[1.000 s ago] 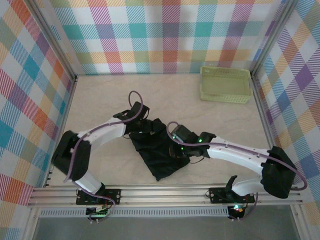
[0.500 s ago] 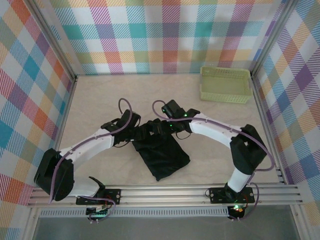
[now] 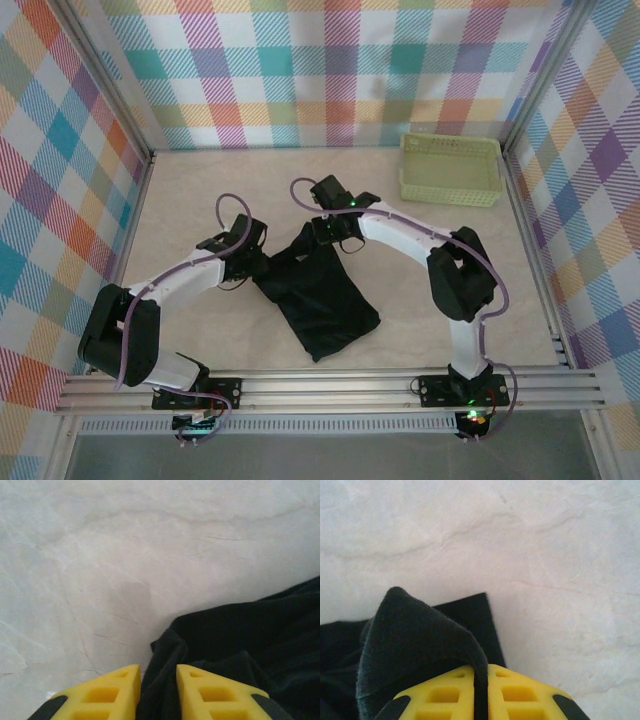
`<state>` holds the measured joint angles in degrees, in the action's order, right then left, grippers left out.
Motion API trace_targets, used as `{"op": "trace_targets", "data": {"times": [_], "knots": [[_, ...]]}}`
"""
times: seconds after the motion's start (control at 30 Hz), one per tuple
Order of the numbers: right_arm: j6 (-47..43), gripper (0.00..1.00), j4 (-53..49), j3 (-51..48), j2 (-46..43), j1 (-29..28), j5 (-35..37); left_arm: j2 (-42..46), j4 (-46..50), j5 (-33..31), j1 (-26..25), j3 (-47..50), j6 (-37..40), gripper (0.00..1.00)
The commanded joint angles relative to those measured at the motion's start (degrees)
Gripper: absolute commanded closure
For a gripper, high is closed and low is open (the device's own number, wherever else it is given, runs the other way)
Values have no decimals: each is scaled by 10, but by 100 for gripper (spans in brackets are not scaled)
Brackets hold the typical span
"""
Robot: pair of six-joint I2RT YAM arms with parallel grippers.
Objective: Fold the inside-out t-shirt
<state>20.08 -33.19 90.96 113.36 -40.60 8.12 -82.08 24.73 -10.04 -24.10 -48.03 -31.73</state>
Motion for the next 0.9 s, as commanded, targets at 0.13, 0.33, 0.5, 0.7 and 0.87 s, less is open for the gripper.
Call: {"op": "trace_targets", "data": {"times": [0.13,0.33,0.5,0.7,0.87], "knots": [[21,77,-47,49,38,36,-20,3,-18,14,57,37,-31,78],[-3,59,-50,55,26,41,-72,9,-27,53,78,33,-12,71],[-38,55,-8,10,-11,37,-99,30,-8,77,78,13,8,61],[-80,42,-7,44,34,32,-108,-1,-9,78,78,4,16,55],[-86,39,-31,117,107,32,-103,-77,-26,112,78,-33,19,57]]}}
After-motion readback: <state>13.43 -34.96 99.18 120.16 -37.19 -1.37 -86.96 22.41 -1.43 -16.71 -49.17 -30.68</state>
